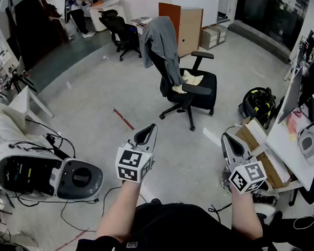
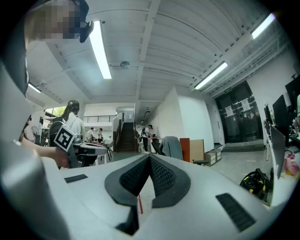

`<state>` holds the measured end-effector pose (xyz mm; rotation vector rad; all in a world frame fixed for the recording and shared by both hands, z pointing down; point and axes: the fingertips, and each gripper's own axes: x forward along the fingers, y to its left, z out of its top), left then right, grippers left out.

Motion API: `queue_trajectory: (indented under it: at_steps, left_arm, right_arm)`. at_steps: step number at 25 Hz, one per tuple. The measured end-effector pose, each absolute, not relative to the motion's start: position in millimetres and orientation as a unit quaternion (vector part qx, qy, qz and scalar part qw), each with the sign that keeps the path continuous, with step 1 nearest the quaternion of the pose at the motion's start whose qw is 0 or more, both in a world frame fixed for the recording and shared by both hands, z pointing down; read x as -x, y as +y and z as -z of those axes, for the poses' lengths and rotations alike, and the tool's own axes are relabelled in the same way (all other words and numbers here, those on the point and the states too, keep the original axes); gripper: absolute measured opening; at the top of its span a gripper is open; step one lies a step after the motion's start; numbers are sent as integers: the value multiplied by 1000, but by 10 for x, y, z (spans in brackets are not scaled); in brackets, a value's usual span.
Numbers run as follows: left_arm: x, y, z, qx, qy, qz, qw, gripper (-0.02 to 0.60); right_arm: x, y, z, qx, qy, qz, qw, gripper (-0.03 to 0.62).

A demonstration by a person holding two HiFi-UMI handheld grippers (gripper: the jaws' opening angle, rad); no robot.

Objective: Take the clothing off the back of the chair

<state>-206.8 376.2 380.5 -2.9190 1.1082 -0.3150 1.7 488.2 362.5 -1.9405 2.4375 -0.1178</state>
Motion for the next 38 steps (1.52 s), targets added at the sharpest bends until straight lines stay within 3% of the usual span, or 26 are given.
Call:
queue_trajectory:
  at_steps: [18, 38]
  left_arm:
    - [1724, 4223, -4008, 938, 327, 118, 4, 5]
    - [1150, 3098, -4323, 947, 294, 128, -33, 5]
  right_arm:
    - [-49, 5381, -3888, 605, 795, 49, 0, 15]
    - [-545, 4392, -4323, 616, 778, 124, -11, 15]
